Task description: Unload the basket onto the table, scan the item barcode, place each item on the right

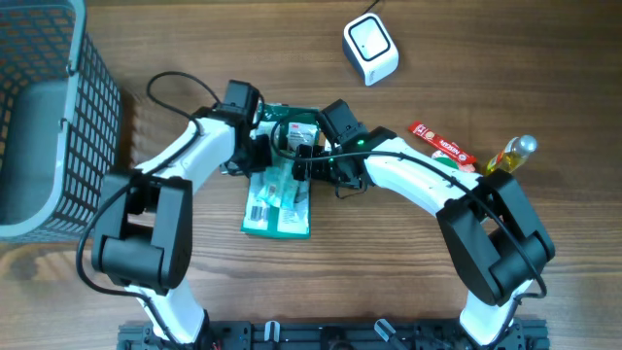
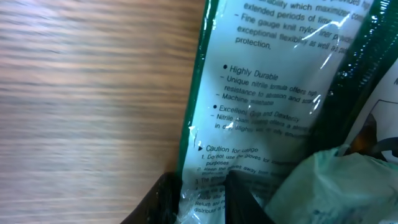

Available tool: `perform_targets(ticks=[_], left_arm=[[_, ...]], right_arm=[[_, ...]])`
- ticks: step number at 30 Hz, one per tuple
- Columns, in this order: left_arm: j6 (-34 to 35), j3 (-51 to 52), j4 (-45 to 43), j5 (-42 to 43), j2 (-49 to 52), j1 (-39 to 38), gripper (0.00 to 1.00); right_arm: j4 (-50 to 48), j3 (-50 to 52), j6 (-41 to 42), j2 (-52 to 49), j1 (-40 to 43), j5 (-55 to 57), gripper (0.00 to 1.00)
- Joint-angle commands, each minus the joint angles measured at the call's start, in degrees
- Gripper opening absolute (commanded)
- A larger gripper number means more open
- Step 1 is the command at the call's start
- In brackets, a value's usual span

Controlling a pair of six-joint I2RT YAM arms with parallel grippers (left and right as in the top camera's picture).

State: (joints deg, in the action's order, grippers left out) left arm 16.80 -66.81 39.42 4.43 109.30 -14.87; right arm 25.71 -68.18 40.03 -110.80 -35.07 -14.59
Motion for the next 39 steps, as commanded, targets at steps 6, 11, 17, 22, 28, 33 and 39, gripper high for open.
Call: perform_targets(ticks=[6, 11, 17, 22, 28, 33, 39], left_arm=[[0.35, 1.99, 4.48, 1.33, 1.53, -4.24, 0.20], [0.35, 1.99, 4.59, 1.33, 1.53, -4.24, 0.20], [0.33, 1.88, 4.59, -0.96, 1.49, -4.09, 0.13], [0.33, -8.39, 13.14, -2.05, -2.62, -0.35, 0.09], [-0.13, -13.68, 21.05, 1.90, -7.56, 0.15, 0.10], [-5.09, -13.40, 25.18, 11.82, -7.30, 0.15, 0.04], [-5.07, -6.95, 23.32, 15.26, -7.30, 0.09, 0.04]], right_arm=[[2.69, 0.57, 2.21, -1.95, 0.26, -1.88, 1.00], [0.26, 3.82, 3.65, -1.97, 0.26, -5.55, 0.99], [-5.86, 8.33, 6.60, -1.99, 0.28, -11.02, 0.96], [-7.30, 8.52, 6.51, -1.99, 0.28, -10.56, 0.96], [-6.97, 7.39, 2.99, 1.09, 0.83, -10.51, 0.93], [-7.56, 6.95, 0.39, 8.59, 3.63, -9.38, 0.09], [-12.48, 7.17, -1.49, 7.72, 3.56, -9.40, 0.04]])
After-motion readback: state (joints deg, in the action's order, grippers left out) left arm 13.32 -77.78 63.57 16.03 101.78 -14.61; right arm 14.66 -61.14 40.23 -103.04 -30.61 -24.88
